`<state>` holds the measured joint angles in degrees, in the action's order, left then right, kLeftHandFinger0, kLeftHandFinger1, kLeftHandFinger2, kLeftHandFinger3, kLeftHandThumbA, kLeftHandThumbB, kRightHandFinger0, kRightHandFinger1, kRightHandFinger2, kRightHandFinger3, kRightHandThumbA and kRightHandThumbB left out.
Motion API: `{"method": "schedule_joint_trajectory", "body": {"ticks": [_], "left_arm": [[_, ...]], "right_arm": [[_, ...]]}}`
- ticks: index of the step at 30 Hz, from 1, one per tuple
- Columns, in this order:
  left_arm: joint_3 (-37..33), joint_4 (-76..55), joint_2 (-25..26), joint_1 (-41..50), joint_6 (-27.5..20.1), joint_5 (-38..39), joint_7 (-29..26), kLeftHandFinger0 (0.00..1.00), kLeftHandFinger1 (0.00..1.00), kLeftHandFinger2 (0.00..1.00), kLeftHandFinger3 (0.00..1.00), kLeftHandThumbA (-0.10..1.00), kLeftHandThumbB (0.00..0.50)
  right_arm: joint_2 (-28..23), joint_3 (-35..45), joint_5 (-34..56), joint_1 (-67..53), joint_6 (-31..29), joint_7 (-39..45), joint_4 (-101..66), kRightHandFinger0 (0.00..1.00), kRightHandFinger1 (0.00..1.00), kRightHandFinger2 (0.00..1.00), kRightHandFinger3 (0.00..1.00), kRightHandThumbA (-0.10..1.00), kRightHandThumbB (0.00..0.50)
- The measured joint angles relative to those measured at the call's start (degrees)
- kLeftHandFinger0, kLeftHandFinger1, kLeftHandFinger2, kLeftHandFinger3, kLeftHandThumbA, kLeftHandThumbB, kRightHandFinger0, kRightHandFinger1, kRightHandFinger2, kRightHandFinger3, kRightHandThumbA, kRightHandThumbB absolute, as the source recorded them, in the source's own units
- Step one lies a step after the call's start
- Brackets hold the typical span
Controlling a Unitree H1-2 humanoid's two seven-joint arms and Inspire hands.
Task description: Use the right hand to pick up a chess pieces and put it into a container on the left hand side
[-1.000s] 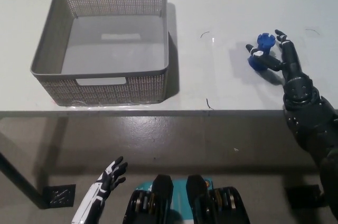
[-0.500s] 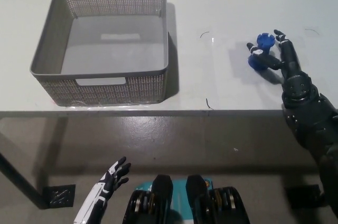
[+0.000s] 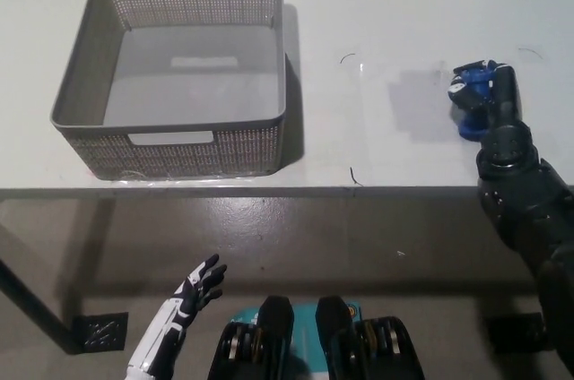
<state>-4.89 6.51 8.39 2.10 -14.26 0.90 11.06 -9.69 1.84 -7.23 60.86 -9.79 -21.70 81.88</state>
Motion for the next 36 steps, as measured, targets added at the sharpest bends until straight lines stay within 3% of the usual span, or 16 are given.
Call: {"method": "schedule_joint_trajectory", "body": {"ticks": [6, 8, 11, 13, 17, 20, 29, 31, 33, 36], "left_arm": [[0.03, 0.00, 0.52, -0.48, 0.02, -0.01, 0.00, 1.00, 1.00, 1.00, 1.00, 1.00, 0.255], [0.04, 0.00, 0.67, -0.50, 0.02, -0.02, -0.01, 1.00, 1.00, 1.00, 1.00, 1.00, 0.271], [0.07, 0.02, 0.68, -0.54, 0.02, 0.01, 0.00, 1.00, 1.00, 1.00, 1.00, 1.00, 0.255], [0.09, 0.05, 0.71, -0.64, 0.02, 0.04, 0.00, 1.00, 1.00, 1.00, 1.00, 1.00, 0.240], [0.08, 0.05, 0.74, -0.93, 0.02, 0.06, 0.00, 1.00, 1.00, 1.00, 1.00, 1.00, 0.250], [0.08, 0.05, 0.74, -0.94, 0.02, 0.04, -0.01, 1.00, 1.00, 1.00, 1.00, 1.00, 0.267], [0.10, 0.09, 0.75, -1.10, 0.05, 0.06, 0.00, 1.00, 1.00, 1.00, 1.00, 1.00, 0.277], [0.11, 0.08, 0.76, -1.18, 0.16, 0.06, 0.00, 1.00, 1.00, 1.00, 1.00, 1.00, 0.262], [0.12, 0.08, 0.77, -1.22, 0.25, 0.06, 0.00, 1.00, 1.00, 1.00, 1.00, 1.00, 0.255], [0.14, 0.08, 0.85, -1.19, 0.31, 0.06, 0.00, 1.00, 1.00, 1.00, 1.00, 1.00, 0.267]], "right_arm": [[0.27, 1.09, 0.99, 0.06, -0.21, -0.63, 0.07, 0.00, 0.24, 0.61, 0.60, -0.10, 0.128], [0.31, 1.49, 1.53, 0.14, -0.38, -0.71, 0.08, 0.00, 0.25, 0.66, 0.66, -0.10, 0.129], [0.48, 1.68, 2.04, 0.66, -0.46, -0.92, 0.08, 0.00, 0.30, 0.74, 0.73, -0.10, 0.137], [0.73, 1.56, 2.11, 0.98, -0.49, -1.19, 0.07, 0.00, 0.28, 0.74, 0.72, -0.10, 0.136], [1.34, 0.82, 2.02, 1.40, -0.69, -1.94, 0.02, 0.00, 0.21, 0.64, 0.62, -0.10, 0.136], [1.74, 0.25, 1.98, 1.47, -0.78, -2.57, -0.77, 0.00, 0.19, 0.61, 0.59, -0.10, 0.143], [5.03, -1.73, 1.47, 5.90, -3.63, -3.85, -12.65, 0.00, 0.19, 0.62, 0.66, -0.10, 0.115], [6.23, -2.30, 1.32, 8.02, -4.12, -3.82, -16.13, 0.00, 0.22, 0.64, 0.68, -0.10, 0.110], [7.22, -2.86, 1.18, 9.65, -4.23, -3.82, -18.58, 0.00, 0.27, 0.69, 0.76, -0.10, 0.107], [8.96, -4.16, 0.44, 10.97, -4.48, -3.82, -21.22, 0.00, 0.24, 0.64, 0.73, -0.10, 0.126]]}}
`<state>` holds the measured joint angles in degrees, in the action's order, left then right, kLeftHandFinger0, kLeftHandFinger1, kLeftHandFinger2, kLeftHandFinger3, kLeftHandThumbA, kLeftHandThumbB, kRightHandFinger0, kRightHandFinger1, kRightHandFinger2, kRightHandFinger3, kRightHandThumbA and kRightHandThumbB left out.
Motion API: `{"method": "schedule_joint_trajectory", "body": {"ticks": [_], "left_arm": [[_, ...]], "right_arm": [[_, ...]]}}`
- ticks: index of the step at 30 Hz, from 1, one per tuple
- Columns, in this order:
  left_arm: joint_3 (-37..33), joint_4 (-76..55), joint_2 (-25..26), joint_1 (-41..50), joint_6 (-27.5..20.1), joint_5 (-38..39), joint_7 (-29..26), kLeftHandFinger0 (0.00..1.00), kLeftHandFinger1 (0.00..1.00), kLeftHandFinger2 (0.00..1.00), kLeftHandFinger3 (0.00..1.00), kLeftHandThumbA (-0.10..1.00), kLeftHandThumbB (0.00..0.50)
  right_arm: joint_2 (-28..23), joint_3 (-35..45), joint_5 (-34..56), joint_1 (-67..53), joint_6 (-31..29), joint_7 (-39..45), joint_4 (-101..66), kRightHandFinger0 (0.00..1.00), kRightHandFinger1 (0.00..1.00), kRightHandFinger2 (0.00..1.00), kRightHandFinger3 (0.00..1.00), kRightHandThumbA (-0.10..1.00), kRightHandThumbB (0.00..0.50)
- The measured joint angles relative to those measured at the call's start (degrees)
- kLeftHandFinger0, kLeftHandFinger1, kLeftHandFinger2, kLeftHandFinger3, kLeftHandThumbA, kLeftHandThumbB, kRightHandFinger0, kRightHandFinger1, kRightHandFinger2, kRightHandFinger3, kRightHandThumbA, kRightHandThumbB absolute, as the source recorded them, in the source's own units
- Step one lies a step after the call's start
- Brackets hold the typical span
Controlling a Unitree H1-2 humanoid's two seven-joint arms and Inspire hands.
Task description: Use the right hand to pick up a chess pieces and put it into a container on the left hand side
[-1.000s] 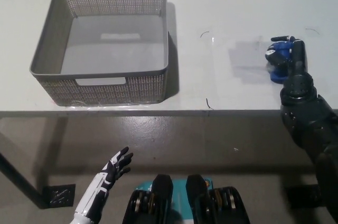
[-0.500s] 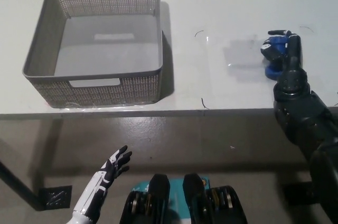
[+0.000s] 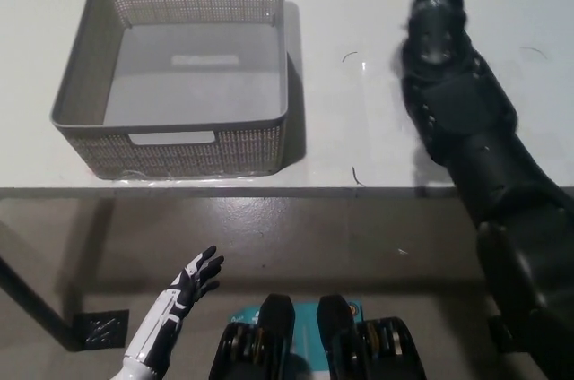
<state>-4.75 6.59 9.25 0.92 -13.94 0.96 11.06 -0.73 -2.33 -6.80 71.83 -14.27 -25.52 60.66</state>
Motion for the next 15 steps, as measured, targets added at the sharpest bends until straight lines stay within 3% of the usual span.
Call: {"method": "schedule_joint_trajectory", "body": {"ticks": [4, 6, 7, 9, 10, 11, 13, 15], "left_arm": [[-0.02, -0.01, 0.32, -0.03, 0.10, -0.11, 0.00, 1.00, 1.00, 1.00, 1.00, 1.00, 0.285], [-0.04, -0.01, 0.46, -0.04, 0.10, -0.25, 0.00, 1.00, 1.00, 1.00, 1.00, 1.00, 0.272], [-0.04, -0.01, 0.50, -0.03, 0.10, -0.33, -0.01, 1.00, 1.00, 1.00, 1.00, 1.00, 0.259], [-0.07, -0.01, 0.56, -0.02, 0.10, -0.45, -0.01, 1.00, 1.00, 1.00, 1.00, 1.00, 0.244], [-0.10, -0.01, 0.56, -0.02, 0.10, -0.50, -0.01, 1.00, 1.00, 1.00, 1.00, 1.00, 0.243], [-0.12, -0.01, 0.57, -0.01, 0.10, -0.55, -0.01, 1.00, 1.00, 1.00, 1.00, 1.00, 0.232], [-0.19, -0.01, 0.57, 0.00, 0.10, -0.64, -0.01, 1.00, 1.00, 1.00, 1.00, 1.00, 0.239], [-0.28, -0.01, 0.57, 0.00, 0.10, -0.72, -0.01, 1.00, 1.00, 1.00, 1.00, 1.00, 0.250]], "right_arm": [[2.47, -1.38, -0.80, 0.33, -0.65, 0.05, -1.07, 0.00, 0.24, 0.67, 0.77, -0.10, 0.108], [3.34, -1.66, -0.99, 0.37, -0.74, 0.13, -1.23, 0.00, 0.26, 0.68, 0.77, -0.10, 0.131], [3.88, -1.73, -1.01, 0.44, -0.74, 0.24, -1.23, 0.00, 0.26, 0.64, 0.75, -0.10, 0.133], [4.96, -1.96, -1.06, 0.69, -0.79, 0.53, -1.20, 0.00, 0.11, 0.40, 0.62, -0.10, 0.145], [5.54, -2.26, -1.15, 0.95, -0.86, 0.56, -0.99, 0.00, 0.09, 0.37, 0.58, -0.10, 0.210], [6.09, -2.55, -1.25, 1.28, -0.95, 0.55, -0.65, 0.00, 0.03, 0.38, 0.57, -0.10, 0.152], [7.33, -3.06, -1.38, 2.20, -1.04, 0.57, 0.24, 0.00, 0.07, 0.54, 0.59, -0.10, 0.144], [8.75, -3.53, -1.44, 3.24, -1.15, 0.61, 1.91, 0.00, 0.15, 0.67, 0.69, -0.10, 0.131]]}}
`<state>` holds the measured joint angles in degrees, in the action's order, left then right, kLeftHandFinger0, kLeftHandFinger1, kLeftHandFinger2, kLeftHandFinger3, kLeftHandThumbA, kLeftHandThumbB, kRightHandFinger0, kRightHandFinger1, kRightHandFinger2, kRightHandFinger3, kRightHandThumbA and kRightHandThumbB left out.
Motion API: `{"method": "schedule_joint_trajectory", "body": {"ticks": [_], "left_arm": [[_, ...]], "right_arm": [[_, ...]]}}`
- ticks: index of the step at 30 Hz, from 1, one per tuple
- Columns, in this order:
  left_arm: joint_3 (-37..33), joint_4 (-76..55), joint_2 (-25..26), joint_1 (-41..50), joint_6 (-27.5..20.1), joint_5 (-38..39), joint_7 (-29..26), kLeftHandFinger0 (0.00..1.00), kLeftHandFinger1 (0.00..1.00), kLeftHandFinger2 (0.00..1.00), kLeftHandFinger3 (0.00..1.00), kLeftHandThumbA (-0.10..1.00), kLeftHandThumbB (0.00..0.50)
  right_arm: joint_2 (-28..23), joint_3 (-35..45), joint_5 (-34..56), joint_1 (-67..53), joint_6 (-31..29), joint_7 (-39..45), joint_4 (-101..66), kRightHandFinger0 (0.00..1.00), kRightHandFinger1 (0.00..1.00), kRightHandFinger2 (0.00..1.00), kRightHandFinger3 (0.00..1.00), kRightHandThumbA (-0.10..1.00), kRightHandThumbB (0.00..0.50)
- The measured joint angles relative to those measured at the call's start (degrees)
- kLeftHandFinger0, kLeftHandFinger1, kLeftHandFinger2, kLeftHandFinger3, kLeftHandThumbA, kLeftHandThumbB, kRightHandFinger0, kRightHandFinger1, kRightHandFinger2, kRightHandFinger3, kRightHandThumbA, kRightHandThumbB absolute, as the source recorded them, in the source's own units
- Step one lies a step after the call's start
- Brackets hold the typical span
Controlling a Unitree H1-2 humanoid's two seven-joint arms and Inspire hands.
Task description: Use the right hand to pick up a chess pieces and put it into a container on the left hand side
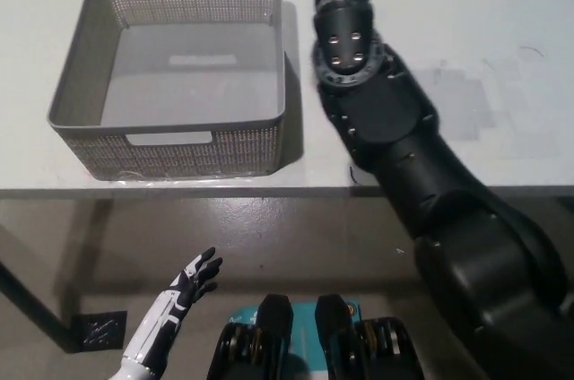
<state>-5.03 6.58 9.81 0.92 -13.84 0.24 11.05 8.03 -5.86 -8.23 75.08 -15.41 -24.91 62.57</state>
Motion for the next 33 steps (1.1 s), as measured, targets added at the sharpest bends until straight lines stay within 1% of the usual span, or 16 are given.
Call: {"method": "schedule_joint_trajectory", "body": {"ticks": [4, 6, 10, 13, 15, 16, 19, 22, 24, 25, 26, 27, 28, 29, 31, 33], "left_arm": [[-0.41, 0.01, 0.01, 0.01, 0.00, -0.28, 0.00, 1.00, 1.00, 1.00, 1.00, 1.00, 0.246], [-0.52, 0.01, 0.08, 0.01, 0.00, -0.43, 0.00, 1.00, 1.00, 1.00, 1.00, 1.00, 0.254], [-0.73, 0.02, 0.25, 0.00, 0.01, -0.94, 0.01, 1.00, 1.00, 1.00, 1.00, 1.00, 0.271], [-0.80, 0.05, 0.26, -0.08, 0.01, -1.14, 0.01, 1.00, 1.00, 1.00, 1.00, 1.00, 0.252], [-0.81, 0.06, 0.26, -0.12, 0.01, -1.26, 0.01, 1.00, 1.00, 1.00, 1.00, 1.00, 0.225], [-0.82, 0.06, 0.27, -0.13, 0.01, -1.31, 0.01, 1.00, 1.00, 1.00, 1.00, 1.00, 0.221], [-0.87, 0.04, 0.29, -0.15, 0.05, -1.43, 0.02, 1.00, 1.00, 1.00, 1.00, 1.00, 0.243], [-0.91, 0.01, 0.35, -0.18, 0.19, -1.53, 0.03, 1.00, 1.00, 1.00, 1.00, 1.00, 0.261], [-0.97, -0.03, 0.44, -0.17, 0.38, -1.58, 0.06, 1.00, 1.00, 1.00, 1.00, 1.00, 0.270], [-0.98, -0.06, 0.49, -0.17, 0.52, -1.57, 0.11, 1.00, 1.00, 1.00, 1.00, 1.00, 0.261], [-0.98, -0.08, 0.56, -0.18, 0.70, -1.58, 0.19, 1.00, 1.00, 1.00, 1.00, 1.00, 0.265], [-0.99, -0.08, 0.63, -0.18, 0.85, -1.59, 0.24, 1.00, 1.00, 1.00, 1.00, 1.00, 0.264], [-1.01, -0.08, 0.67, -0.19, 0.93, -1.61, 0.27, 1.00, 1.00, 1.00, 1.00, 1.00, 0.255], [-1.07, -0.08, 0.86, -0.24, 1.15, -1.66, 0.40, 1.00, 1.00, 1.00, 1.00, 1.00, 0.244], [-1.13, -0.06, 1.05, -0.31, 1.33, -1.70, 0.62, 1.00, 1.00, 1.00, 1.00, 1.00, 0.231], [-1.19, -0.05, 1.15, -0.32, 1.42, -1.70, 0.85, 1.00, 1.00, 1.00, 1.00, 1.00, 0.236]], "right_arm": [[3.40, -0.17, 0.14, 1.35, -0.58, 0.42, 4.60, 0.00, 0.25, 0.75, 0.67, -0.10, 0.141], [5.32, -0.15, 0.29, 1.36, -0.85, 0.81, 7.39, 0.00, 0.24, 0.75, 0.66, -0.10, 0.138], [6.97, -1.05, 0.06, 1.33, -1.22, 0.90, 11.90, 0.00, 0.33, 0.83, 0.75, -0.10, 0.122], [7.52, -1.59, -0.01, 1.25, -1.38, 1.03, 14.24, 0.00, 0.33, 0.83, 0.75, -0.10, 0.111], [7.55, -1.93, -0.05, 1.21, -1.38, 1.22, 15.31, 0.00, 0.32, 0.77, 0.79, -0.10, 0.120], [7.54, -2.16, -0.12, 1.15, -1.38, 1.27, 15.76, 0.00, 0.32, 0.76, 0.82, -0.10, 0.103], [7.54, -2.72, -0.37, 0.77, -1.37, 1.60, 16.76, 0.00, 0.36, 0.78, 0.85, -0.10, 0.079], [7.53, -3.32, -0.90, -0.05, -1.31, 2.01, 17.51, 0.03, 0.47, 0.86, 0.91, -0.10, 0.130], [7.47, -3.41, -1.03, -0.50, -1.01, 2.59, 17.88, 0.04, 0.46, 0.86, 0.89, -0.10, 0.149], [7.38, -3.44, -1.06, -0.75, -0.75, 2.88, 18.06, 0.15, 0.53, 0.81, 0.80, -0.03, 0.147], [7.26, -3.45, -1.07, -0.93, -0.36, 3.26, 18.30, 0.40, 0.70, 0.95, 0.96, 0.14, 0.163], [7.11, -3.47, -1.07, -1.03, -0.12, 3.66, 18.42, 0.56, 0.80, 1.00, 1.00, 0.29, 0.166], [6.99, -3.52, -1.08, -1.05, 0.08, 4.04, 18.49, 0.82, 0.98, 1.00, 1.00, 0.42, 0.178], [6.65, -3.71, -1.09, -1.09, 0.52, 5.45, 18.61, 1.00, 1.00, 1.00, 1.00, 0.60, 0.227], [6.08, -4.08, -1.12, -1.10, 1.07, 7.57, 18.68, 1.00, 1.00, 1.00, 1.00, 0.78, 0.298], [5.29, -4.65, -1.17, -1.11, 2.06, 10.06, 18.78, 1.00, 1.00, 1.00, 1.00, 0.87, 0.333]]}}
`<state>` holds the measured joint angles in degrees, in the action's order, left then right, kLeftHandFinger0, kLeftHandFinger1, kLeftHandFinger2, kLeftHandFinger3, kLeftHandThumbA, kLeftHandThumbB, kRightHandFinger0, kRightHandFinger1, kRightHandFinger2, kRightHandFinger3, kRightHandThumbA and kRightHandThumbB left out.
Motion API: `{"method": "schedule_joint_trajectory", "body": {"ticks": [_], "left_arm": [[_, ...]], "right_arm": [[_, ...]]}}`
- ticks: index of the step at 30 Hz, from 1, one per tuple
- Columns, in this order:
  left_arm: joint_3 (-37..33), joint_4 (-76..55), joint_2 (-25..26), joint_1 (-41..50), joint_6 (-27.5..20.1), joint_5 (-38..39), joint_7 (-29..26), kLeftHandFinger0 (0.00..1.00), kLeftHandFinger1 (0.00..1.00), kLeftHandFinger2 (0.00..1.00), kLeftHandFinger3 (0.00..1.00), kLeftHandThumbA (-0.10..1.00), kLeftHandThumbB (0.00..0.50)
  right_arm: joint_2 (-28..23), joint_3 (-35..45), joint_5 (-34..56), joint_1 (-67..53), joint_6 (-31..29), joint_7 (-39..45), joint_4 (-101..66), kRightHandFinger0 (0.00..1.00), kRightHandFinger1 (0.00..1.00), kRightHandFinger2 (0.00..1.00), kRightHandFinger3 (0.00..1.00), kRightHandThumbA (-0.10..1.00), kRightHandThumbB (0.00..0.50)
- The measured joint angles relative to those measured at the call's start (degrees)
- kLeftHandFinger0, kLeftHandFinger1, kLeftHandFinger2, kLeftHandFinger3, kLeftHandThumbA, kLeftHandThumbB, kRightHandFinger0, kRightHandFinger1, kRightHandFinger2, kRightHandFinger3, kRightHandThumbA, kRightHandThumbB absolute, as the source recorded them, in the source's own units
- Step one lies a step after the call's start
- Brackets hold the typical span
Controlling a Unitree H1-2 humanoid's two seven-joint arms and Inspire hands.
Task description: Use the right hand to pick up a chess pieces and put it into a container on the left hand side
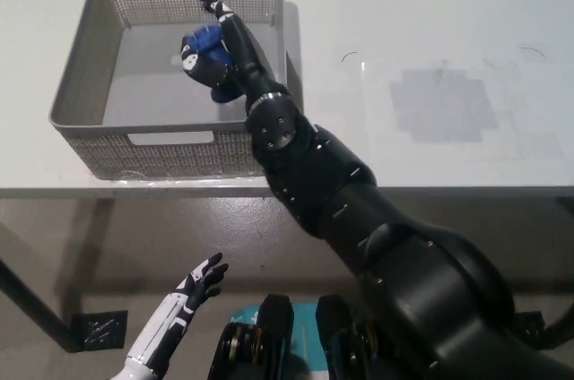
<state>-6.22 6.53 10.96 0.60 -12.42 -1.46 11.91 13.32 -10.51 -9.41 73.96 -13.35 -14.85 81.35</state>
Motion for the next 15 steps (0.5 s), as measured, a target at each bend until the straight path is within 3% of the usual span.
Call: {"method": "schedule_joint_trajectory", "body": {"ticks": [1, 5, 7, 9, 15], "left_arm": [[-0.02, 0.00, 0.00, -0.01, 0.04, 0.00, 0.08, 1.00, 1.00, 1.00, 1.00, 1.00, 0.227], [-0.13, -0.01, 0.02, -0.23, 0.39, 0.03, 0.53, 1.00, 1.00, 1.00, 1.00, 1.00, 0.217], [-0.17, -0.02, 0.04, -0.41, 0.58, 0.03, 0.76, 1.00, 1.00, 1.00, 1.00, 1.00, 0.235], [-0.19, -0.02, 0.06, -0.60, 0.78, 0.03, 0.94, 1.00, 1.00, 1.00, 1.00, 1.00, 0.287], [-0.20, -0.23, 0.21, -0.62, 1.66, 0.03, 1.39, 1.00, 1.00, 1.00, 1.00, 1.00, 0.325]], "right_arm": [[-0.40, -0.45, -0.07, 0.00, 0.51, 1.14, 0.05, 1.00, 1.00, 1.00, 1.00, 0.99, 0.388], [-1.65, -2.97, -0.90, 0.02, 2.88, 5.99, 0.15, 1.00, 1.00, 1.00, 1.00, 1.00, 0.421], [-1.80, -3.70, -1.13, 0.11, 3.64, 7.76, 0.13, 1.00, 1.00, 1.00, 1.00, 1.00, 0.424], [-1.80, -4.17, -1.25, 0.18, 4.45, 9.31, 0.09, 1.00, 1.00, 1.00, 1.00, 1.00, 0.419], [-1.79, -4.32, -1.30, 0.16, 5.17, 11.66, 0.06, 1.00, 1.00, 1.00, 1.00, 1.00, 0.390]]}}
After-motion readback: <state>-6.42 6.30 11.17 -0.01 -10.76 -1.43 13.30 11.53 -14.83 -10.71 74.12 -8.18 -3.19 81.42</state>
